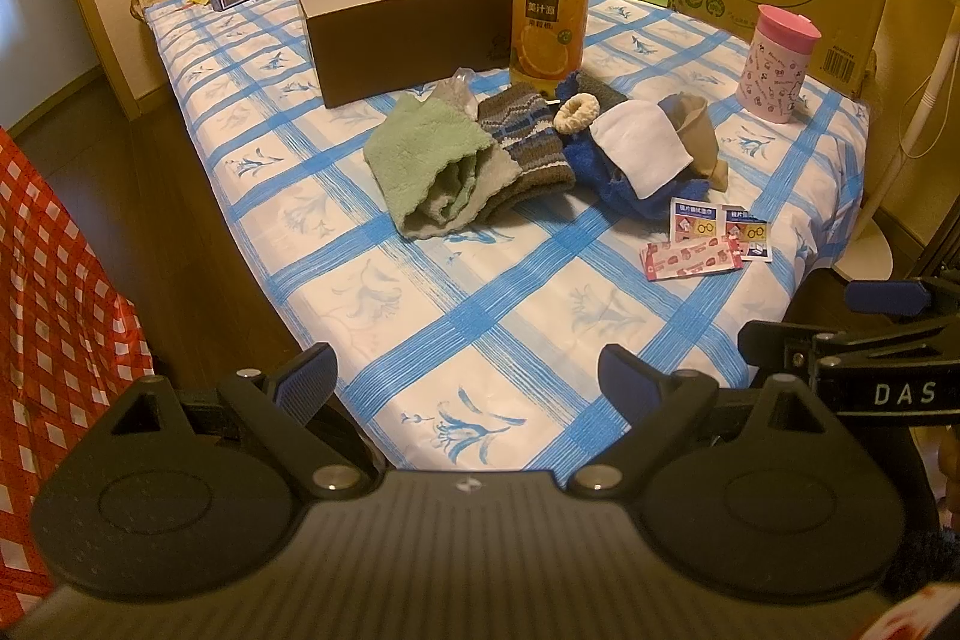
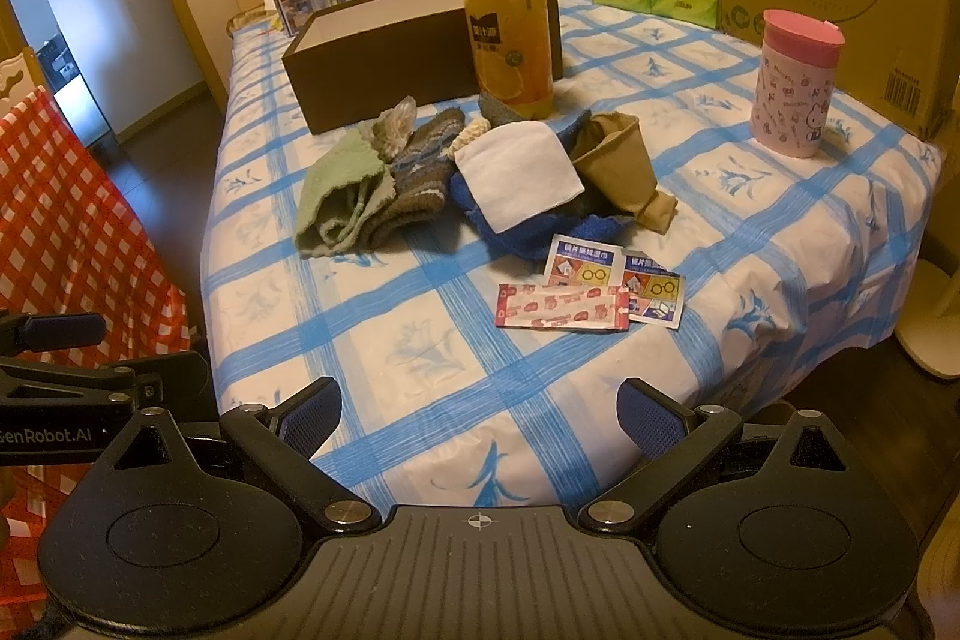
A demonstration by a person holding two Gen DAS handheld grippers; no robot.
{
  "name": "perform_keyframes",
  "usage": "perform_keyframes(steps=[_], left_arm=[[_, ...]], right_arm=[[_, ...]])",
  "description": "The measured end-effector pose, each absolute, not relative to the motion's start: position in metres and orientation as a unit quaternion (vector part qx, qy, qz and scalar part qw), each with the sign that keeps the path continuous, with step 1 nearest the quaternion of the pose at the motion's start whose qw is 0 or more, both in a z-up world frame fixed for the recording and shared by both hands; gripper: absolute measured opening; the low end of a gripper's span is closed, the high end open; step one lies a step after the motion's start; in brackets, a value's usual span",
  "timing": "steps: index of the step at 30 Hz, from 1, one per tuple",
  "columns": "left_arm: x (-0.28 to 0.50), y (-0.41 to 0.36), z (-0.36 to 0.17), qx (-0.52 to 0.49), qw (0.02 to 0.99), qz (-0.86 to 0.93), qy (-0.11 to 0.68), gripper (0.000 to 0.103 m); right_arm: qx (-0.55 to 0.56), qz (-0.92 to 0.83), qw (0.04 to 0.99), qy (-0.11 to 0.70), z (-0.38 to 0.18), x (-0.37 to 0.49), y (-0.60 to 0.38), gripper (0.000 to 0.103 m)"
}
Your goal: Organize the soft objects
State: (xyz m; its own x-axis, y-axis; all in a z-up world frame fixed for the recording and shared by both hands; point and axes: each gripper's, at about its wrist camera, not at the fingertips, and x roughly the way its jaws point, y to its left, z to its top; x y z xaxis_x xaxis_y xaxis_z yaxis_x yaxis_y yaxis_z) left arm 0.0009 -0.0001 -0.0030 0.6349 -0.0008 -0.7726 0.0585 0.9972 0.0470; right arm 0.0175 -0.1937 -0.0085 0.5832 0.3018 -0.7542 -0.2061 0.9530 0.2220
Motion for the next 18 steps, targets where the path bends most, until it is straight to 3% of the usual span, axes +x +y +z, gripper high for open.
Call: perform_keyframes(steps=[18], left_arm=[[0.016, 0.001, -0.008, 0.033, 0.903, -0.017, 0.429, 0.093]], right_arm=[[0.087, 0.16, 0.894, 0.41, -0.015, 0.029, -0.202, 0.098]])
